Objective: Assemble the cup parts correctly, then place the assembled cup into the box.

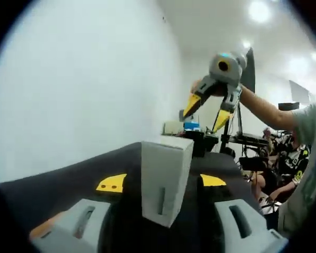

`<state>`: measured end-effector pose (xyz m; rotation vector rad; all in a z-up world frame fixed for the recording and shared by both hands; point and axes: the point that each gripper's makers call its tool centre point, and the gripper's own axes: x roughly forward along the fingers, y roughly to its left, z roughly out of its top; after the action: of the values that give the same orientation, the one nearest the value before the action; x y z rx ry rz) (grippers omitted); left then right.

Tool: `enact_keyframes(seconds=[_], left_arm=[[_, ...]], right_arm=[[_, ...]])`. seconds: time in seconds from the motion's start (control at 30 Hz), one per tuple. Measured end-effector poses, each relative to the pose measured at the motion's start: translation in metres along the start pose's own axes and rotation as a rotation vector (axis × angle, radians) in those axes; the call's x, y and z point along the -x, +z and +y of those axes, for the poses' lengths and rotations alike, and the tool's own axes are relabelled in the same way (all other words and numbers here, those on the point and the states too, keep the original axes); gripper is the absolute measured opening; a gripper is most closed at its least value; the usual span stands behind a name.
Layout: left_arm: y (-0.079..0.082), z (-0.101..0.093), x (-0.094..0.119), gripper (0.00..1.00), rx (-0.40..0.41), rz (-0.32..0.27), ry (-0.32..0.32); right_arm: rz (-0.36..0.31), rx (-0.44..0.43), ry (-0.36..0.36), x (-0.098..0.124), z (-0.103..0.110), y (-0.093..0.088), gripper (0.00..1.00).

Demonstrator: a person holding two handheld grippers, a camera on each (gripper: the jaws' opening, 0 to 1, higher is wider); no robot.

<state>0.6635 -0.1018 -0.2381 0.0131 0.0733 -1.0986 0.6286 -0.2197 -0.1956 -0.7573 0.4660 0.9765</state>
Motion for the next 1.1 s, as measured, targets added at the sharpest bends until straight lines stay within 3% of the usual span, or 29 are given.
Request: enact_keyframes(seconds=[0.23,0.5,0.63,0.83,0.93,1.1], left_arm=[[0.035,-0.022,0.035,0.62,-0.090,-0.021,0.060],[0.043,-0.033,0.068,0.74,-0.076,-0.065,0.144],[0.037,-0.041,0.081,0.81,-0.053,-0.084,0.174],[0.013,-0.047,0.089,0.91,-0.059,-0.082,0.234],[-0.005,-0.056,0.092,0.96,-0.055,-0.073,0.252],[-0.028,-0.058,0.101,0.96,-0.039,-0.088,0.299]], right_arm=[[-0.163,-0.081,-0.101,0.031,0.005,0.001,0.37],[-0.366,-0.187,-0.192,0.066,0.019,-0.005,0.61],[-0.399,-0.203,-0.232,0.073,0.030,-0.022,0.66],[-0.538,-0.276,-0.335,0.085,0.044,-0.045,0.60],[-0.601,-0.357,-0.346,0.085,0.048,-0.058,0.69],[-0.617,-0.396,-0.406,0.081,0.057,-0.092,0.77]])
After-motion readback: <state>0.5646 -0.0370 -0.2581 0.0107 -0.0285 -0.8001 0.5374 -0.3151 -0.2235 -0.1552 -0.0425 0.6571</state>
